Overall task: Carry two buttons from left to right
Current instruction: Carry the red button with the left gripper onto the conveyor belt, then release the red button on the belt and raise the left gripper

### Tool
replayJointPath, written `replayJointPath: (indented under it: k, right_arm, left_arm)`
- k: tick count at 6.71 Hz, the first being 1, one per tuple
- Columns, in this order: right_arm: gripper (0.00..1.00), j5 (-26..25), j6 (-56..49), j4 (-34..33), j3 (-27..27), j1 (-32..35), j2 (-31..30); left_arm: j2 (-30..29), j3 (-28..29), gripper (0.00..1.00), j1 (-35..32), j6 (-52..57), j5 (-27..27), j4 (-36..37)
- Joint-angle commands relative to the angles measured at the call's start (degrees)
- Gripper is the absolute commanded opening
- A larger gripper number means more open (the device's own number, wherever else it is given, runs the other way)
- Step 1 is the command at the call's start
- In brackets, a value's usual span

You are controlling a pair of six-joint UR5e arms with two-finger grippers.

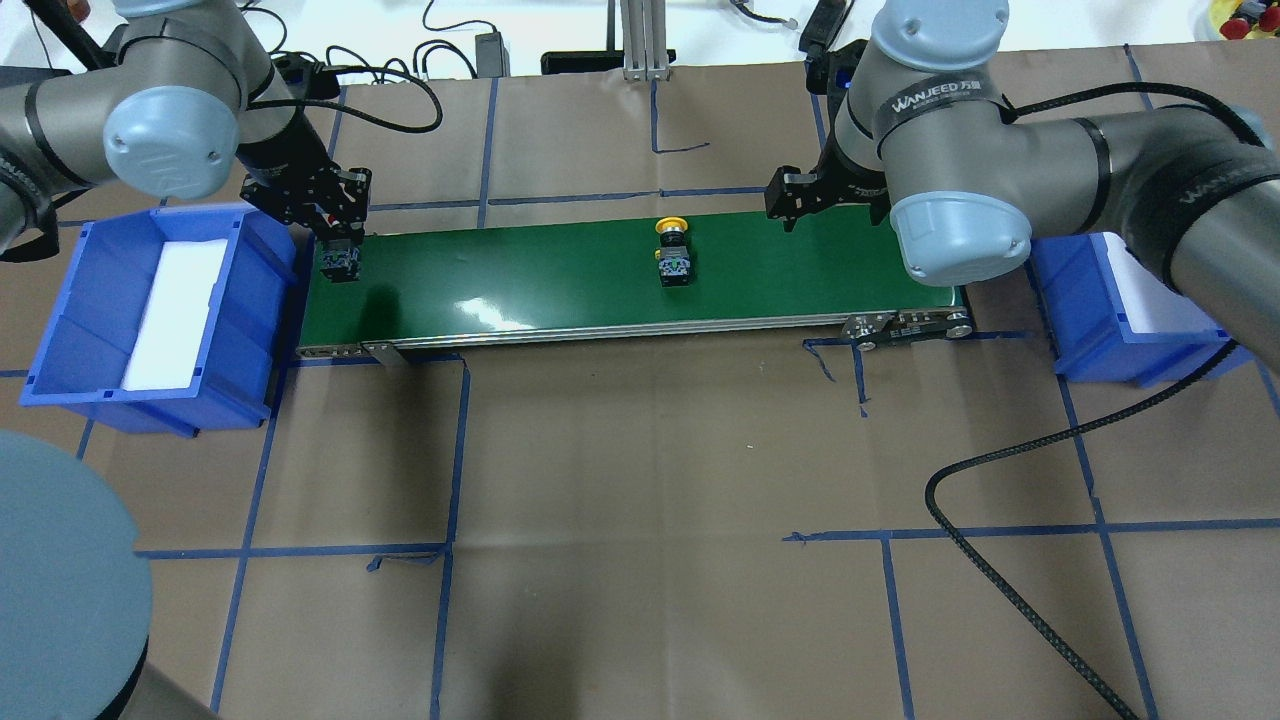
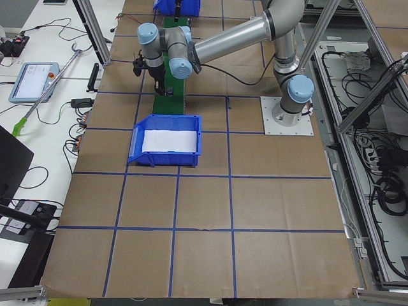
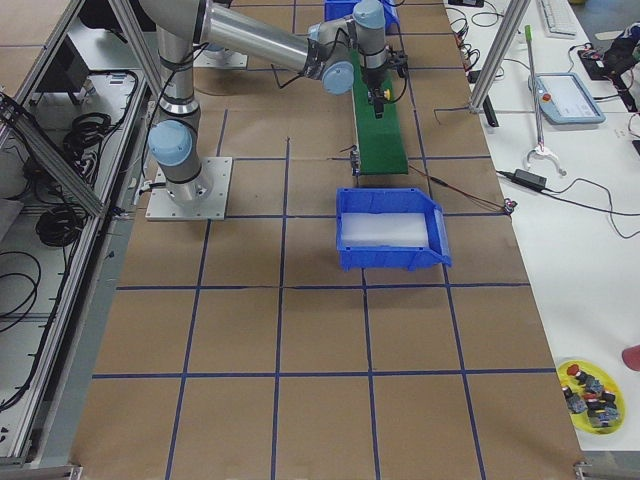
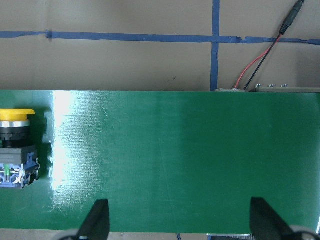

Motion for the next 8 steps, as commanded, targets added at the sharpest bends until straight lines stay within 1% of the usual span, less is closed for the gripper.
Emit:
replayJointPath:
  k: [1, 3, 4, 5, 6, 8]
  right_arm:
    - [1.0, -0.15, 0.02, 0.0, 0.03, -0.09, -0.23]
    - [1.0, -0.16, 0.02, 0.08, 0.03, 0.0, -0.15]
    - [1.0, -0.07, -0.06, 0.08, 0.03, 0.0, -0.23]
    - [1.0, -0.15, 0.02, 0.08, 0.03, 0.0, -0.15]
    - [1.0, -0.16, -0.06, 0.08, 0.03, 0.0, -0.15]
    - [1.0, -0.07, -0.06, 0.08, 0.12, 0.0, 0.03]
  left_arm:
    - [-2.48, -0.14, 0.0, -0.79, -1.23, -0.03, 1.05]
    - [-2.31, -0.14, 0.0, -1.94, -0.8, 0.06, 1.49]
    - [-2.22, -0.14, 0.31, -1.94, -0.71, 0.06, 1.49]
    - [-2.13, -0.14, 0.92, -1.85, -0.8, 0.06, 1.49]
    - [-1.87, -0.05, 1.0, -1.59, -0.89, 0.15, 1.4]
    - [0.23, 2.23, 1.0, -1.41, -0.89, 0.41, -0.52]
